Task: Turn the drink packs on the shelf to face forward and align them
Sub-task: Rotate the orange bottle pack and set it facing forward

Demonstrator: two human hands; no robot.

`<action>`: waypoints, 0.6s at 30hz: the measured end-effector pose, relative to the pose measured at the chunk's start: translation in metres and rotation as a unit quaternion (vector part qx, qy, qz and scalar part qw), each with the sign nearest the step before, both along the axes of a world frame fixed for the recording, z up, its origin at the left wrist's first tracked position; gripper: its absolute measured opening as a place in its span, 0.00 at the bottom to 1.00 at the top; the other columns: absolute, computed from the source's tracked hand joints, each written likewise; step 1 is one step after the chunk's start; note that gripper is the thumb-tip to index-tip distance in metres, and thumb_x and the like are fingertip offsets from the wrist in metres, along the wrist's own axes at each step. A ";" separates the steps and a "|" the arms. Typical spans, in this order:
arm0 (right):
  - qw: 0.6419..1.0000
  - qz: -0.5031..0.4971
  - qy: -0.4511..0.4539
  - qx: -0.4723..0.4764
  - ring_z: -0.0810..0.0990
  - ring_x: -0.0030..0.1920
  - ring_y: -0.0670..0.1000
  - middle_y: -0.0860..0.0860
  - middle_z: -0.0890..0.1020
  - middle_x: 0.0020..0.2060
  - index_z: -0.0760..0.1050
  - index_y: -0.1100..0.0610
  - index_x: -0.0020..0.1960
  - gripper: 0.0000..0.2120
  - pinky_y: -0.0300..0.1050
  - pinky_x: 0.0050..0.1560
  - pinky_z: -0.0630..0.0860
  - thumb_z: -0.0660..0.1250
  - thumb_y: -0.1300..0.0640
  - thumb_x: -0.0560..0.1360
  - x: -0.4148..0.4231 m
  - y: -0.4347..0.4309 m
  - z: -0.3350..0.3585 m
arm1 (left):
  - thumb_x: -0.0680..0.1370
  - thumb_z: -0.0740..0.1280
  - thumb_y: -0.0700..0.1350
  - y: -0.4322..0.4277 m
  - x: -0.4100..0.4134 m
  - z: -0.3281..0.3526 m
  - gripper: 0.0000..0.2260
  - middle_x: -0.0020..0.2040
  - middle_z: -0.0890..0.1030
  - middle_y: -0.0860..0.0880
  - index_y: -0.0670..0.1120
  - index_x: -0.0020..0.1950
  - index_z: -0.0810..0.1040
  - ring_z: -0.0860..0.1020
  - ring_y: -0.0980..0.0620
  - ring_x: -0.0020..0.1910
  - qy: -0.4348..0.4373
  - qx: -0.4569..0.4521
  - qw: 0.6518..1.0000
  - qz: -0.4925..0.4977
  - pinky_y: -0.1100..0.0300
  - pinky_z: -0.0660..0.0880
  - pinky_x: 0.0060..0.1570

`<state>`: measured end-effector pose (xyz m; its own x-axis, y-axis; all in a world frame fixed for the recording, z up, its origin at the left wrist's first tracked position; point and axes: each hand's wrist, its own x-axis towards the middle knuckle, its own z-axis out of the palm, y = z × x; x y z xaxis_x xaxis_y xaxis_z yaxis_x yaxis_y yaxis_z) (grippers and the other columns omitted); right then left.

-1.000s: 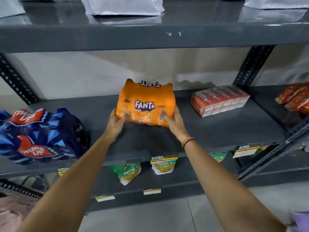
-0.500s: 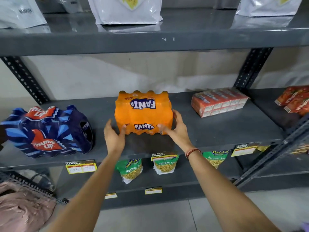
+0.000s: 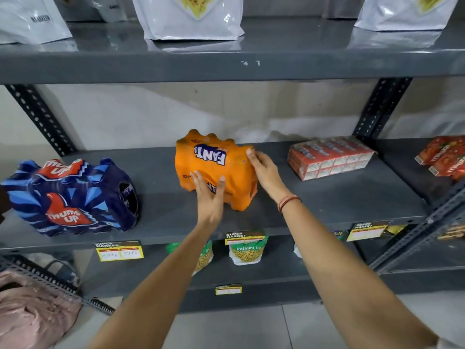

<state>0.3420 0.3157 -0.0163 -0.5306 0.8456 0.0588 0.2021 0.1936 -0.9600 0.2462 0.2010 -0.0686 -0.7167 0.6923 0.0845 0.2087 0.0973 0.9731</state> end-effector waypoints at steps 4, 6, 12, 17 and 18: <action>0.988 -0.053 -0.018 0.142 0.76 0.59 0.56 0.59 0.78 0.57 0.74 0.60 0.63 0.18 0.51 0.63 0.71 0.59 0.49 0.80 0.007 -0.032 -0.025 | 0.75 0.50 0.66 0.008 -0.056 0.006 0.35 0.79 0.48 0.48 0.52 0.77 0.46 0.44 0.50 0.77 0.034 -0.060 0.995 -0.065 0.45 0.45 0.75; 0.980 -0.068 -0.027 0.185 0.76 0.58 0.57 0.59 0.79 0.55 0.74 0.61 0.63 0.19 0.46 0.60 0.69 0.58 0.49 0.80 0.003 -0.060 -0.034 | 0.79 0.48 0.61 0.011 -0.076 0.019 0.27 0.77 0.57 0.44 0.50 0.75 0.58 0.52 0.46 0.77 0.043 -0.122 0.989 -0.077 0.48 0.49 0.75; 0.983 -0.028 0.050 0.176 0.80 0.51 0.49 0.52 0.83 0.51 0.78 0.58 0.56 0.15 0.50 0.55 0.77 0.59 0.50 0.79 -0.009 -0.090 -0.027 | 0.81 0.53 0.54 -0.025 -0.065 0.018 0.21 0.59 0.79 0.40 0.41 0.60 0.76 0.75 0.44 0.60 0.023 -0.001 0.983 0.181 0.55 0.69 0.60; 0.992 -0.099 0.058 0.042 0.70 0.67 0.54 0.57 0.71 0.68 0.66 0.59 0.70 0.26 0.54 0.69 0.67 0.63 0.46 0.77 -0.019 -0.017 -0.009 | 0.75 0.60 0.58 -0.040 0.024 -0.013 0.34 0.77 0.53 0.48 0.48 0.76 0.52 0.55 0.54 0.73 0.086 0.040 0.985 0.144 0.60 0.55 0.67; 0.996 -0.084 0.037 0.004 0.64 0.72 0.55 0.56 0.65 0.73 0.60 0.58 0.74 0.32 0.54 0.72 0.62 0.63 0.42 0.76 -0.023 -0.004 -0.004 | 0.74 0.62 0.60 -0.033 0.031 -0.016 0.39 0.78 0.46 0.49 0.50 0.77 0.46 0.49 0.52 0.76 0.085 0.017 0.988 0.128 0.58 0.51 0.69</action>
<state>0.3193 0.3120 -0.0199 -0.3763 0.9212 0.0990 0.1609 0.1703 -0.9722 0.2769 0.1679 -0.0845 -0.8418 0.4843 0.2382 0.3416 0.1365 0.9299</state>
